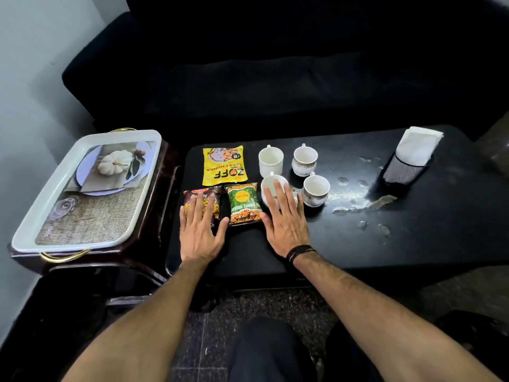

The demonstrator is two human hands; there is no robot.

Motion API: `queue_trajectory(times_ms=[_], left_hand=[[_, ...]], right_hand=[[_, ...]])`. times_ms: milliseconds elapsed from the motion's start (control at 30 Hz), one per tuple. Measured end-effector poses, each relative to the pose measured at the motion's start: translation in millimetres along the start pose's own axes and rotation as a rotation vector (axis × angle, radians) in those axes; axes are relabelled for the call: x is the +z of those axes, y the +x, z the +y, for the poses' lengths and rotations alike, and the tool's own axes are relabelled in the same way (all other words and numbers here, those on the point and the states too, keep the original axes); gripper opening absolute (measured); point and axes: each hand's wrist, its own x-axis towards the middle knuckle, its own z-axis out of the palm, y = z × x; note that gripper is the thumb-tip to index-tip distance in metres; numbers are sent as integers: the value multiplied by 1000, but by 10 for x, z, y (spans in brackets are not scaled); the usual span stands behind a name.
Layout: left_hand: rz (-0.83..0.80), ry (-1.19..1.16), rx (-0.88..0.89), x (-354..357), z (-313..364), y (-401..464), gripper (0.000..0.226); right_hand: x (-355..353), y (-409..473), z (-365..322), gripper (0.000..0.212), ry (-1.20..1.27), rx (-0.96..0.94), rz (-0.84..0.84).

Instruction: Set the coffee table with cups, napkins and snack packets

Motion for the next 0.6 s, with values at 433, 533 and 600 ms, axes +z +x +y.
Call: queue_trajectory(times_ms=[433, 533, 600], left_hand=[[-66, -37, -19, -352, 383, -184, 69], [-88, -33, -2, -607, 591, -111, 71], [-121, -32, 17, -807, 699, -65, 73]], right_hand=[[-382, 79, 28, 61, -56, -79, -64], [-688, 265, 4, 59, -68, -58, -121], [-895, 360, -22, 59, -55, -53, -147]])
